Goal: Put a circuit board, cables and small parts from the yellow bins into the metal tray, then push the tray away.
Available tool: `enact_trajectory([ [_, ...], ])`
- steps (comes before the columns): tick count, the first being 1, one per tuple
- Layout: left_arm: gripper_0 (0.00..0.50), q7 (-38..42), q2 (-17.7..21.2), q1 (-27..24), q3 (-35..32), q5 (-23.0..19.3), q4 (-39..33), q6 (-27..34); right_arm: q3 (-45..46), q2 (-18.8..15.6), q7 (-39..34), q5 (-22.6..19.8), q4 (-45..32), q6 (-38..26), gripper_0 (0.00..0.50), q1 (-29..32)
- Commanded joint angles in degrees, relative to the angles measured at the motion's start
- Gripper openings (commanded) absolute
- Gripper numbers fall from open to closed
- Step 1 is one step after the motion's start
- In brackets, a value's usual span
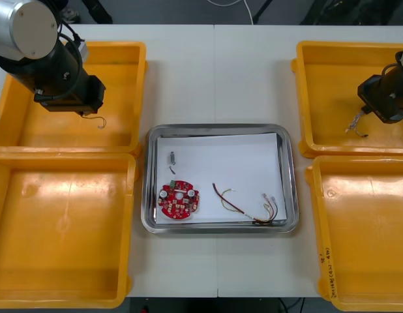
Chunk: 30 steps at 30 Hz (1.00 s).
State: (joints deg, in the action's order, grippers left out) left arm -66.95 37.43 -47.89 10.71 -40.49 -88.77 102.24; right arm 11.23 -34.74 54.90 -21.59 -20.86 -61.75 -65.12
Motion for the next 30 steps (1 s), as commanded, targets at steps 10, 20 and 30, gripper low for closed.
enact_trajectory([
  [10,0.0,8.1,-4.0,-3.8,-1.2,0.8,-10.5,7.3,1.3,-1.9,-3.0,4.5,-22.6,-25.6,0.0,-0.6],
  [20,0.0,16.5,-9.2,-4.1,5.5,4.4,-14.9,7.4,1.1,-0.2,-1.8,3.5,-42.4,-41.4,0.0,3.5],
  [30,0.0,25.8,-12.6,-4.8,15.3,6.6,-14.9,2.4,-5.5,1.8,-1.3,-2.5,-59.0,-48.3,0.0,7.2],
])
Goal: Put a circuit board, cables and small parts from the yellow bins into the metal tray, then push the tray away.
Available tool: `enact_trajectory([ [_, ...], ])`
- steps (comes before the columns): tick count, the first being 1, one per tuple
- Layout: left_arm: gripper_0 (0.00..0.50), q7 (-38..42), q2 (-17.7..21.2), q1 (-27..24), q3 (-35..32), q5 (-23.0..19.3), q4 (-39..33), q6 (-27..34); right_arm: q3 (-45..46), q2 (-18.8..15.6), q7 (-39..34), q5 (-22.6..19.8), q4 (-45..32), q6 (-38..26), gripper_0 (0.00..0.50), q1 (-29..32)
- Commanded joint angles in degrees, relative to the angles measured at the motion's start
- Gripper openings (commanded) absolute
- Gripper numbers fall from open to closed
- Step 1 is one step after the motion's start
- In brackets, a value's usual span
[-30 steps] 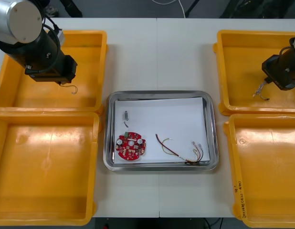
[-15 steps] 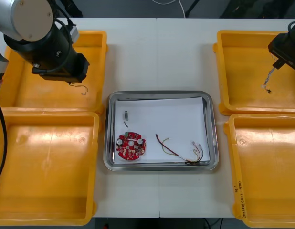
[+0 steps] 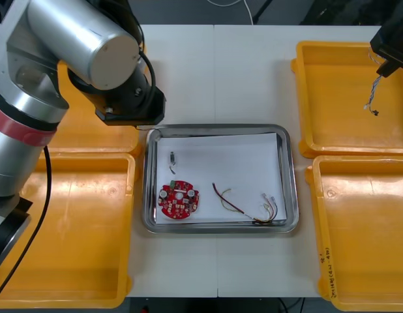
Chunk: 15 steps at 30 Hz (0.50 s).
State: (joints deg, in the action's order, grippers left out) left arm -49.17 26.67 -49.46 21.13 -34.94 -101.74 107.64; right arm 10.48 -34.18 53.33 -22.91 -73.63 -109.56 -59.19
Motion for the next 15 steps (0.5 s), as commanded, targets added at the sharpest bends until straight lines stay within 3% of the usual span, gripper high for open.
enact_trajectory([
  [1,0.0,8.5,-2.0,-3.2,5.4,1.1,-1.8,-3.4,-5.3,1.4,0.4,-1.4,-6.8,-0.4,0.0,1.4],
  [10,0.0,11.1,-2.1,-3.2,12.1,0.7,1.9,-10.0,-13.9,2.2,1.1,-9.4,-11.9,-0.4,0.0,1.8],
  [15,0.0,10.9,-2.1,-3.1,14.6,0.7,6.2,-15.2,-16.3,2.2,1.7,-11.1,-14.3,-0.4,0.0,2.0],
])
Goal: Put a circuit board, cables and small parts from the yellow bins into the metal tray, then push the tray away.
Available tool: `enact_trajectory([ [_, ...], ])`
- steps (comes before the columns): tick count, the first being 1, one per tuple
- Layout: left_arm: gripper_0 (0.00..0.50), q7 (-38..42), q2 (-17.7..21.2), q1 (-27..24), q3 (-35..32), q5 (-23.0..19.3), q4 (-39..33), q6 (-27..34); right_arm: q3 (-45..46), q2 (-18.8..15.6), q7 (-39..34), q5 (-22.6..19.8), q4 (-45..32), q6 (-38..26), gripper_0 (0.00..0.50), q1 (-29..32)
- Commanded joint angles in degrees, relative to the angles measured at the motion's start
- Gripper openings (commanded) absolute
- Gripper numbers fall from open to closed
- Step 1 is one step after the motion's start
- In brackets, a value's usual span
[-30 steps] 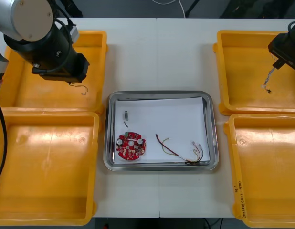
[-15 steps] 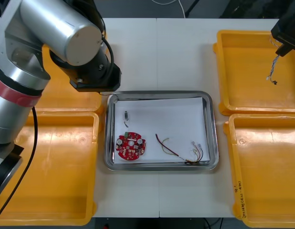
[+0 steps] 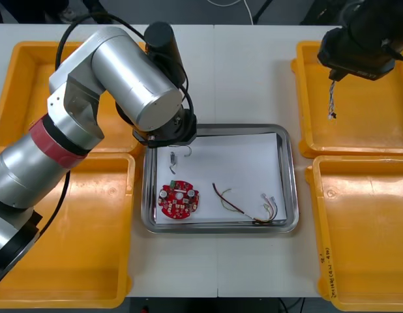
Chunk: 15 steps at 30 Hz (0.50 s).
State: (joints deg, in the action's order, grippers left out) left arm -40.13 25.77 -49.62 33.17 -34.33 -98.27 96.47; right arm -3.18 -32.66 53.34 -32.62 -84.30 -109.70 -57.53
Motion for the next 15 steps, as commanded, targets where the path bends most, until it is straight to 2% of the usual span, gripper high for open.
enact_trajectory([
  [1,0.002,1.8,-1.2,-3.0,3.0,0.1,3.7,-5.3,-2.6,0.8,1.9,-2.0,-4.3,-0.3,0.0,0.6],
  [15,0.004,1.7,-1.1,-2.9,8.0,0.1,10.3,-12.6,-2.7,0.6,5.0,-7.1,-14.4,-0.3,0.0,6.3],
])
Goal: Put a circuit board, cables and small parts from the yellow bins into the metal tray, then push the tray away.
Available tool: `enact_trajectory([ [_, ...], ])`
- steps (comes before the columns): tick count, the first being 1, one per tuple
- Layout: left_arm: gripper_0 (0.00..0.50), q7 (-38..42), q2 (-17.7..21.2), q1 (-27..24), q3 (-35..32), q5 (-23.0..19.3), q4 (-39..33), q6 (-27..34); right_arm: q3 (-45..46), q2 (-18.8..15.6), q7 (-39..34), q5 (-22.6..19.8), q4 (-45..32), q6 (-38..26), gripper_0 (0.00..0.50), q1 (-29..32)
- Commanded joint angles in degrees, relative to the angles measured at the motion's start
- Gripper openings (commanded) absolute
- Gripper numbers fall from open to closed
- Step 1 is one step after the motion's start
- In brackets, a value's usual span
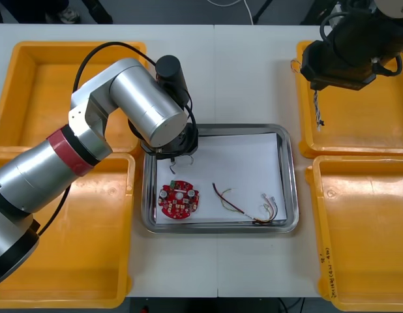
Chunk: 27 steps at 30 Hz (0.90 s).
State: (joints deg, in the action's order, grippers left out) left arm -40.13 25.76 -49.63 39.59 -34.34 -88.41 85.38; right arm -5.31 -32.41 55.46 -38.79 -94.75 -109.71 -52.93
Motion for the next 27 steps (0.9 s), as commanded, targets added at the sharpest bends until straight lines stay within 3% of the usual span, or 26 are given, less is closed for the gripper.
enact_trajectory([
  [1,0.005,1.8,-1.1,-2.9,1.5,0.1,0.4,-1.4,-0.6,0.3,3.2,-1.2,-4.4,-0.3,0.0,2.0],
  [2,0.007,1.8,-1.1,-2.9,1.5,0.1,0.4,-1.5,-0.6,0.2,3.4,-1.2,-4.5,-0.3,0.0,2.0],
  [3,0.044,1.9,-1.1,-2.9,1.6,0.0,0.4,-1.5,-0.6,0.2,3.9,-1.4,-4.6,-0.3,0.0,2.1],
  [4,0.158,2.0,-1.1,-2.9,1.6,-0.3,0.4,-1.4,-0.6,0.2,4.2,-1.6,-4.6,-0.3,0.0,2.1],
  [5,0.331,2.1,-1.1,-2.9,1.6,-0.3,0.4,-1.5,-0.6,0.2,4.5,-1.7,-4.6,-0.3,0.0,2.1],
  [7,0.5,2.2,-1.1,-2.9,1.6,-0.4,0.4,-1.5,-0.6,0.2,4.9,-1.8,-4.6,-0.3,0.0,2.2],
  [21,0.5,2.6,-0.6,-3.0,1.2,-0.6,-0.3,-1.2,-1.0,0.2,8.3,-2.0,-4.6,-0.3,0.0,2.4],
  [27,0.5,2.4,0.4,-3.3,-2.3,-2.6,-3.7,2.8,-3.7,0.2,10.3,-2.5,-5.1,-0.3,0.0,2.4],
])
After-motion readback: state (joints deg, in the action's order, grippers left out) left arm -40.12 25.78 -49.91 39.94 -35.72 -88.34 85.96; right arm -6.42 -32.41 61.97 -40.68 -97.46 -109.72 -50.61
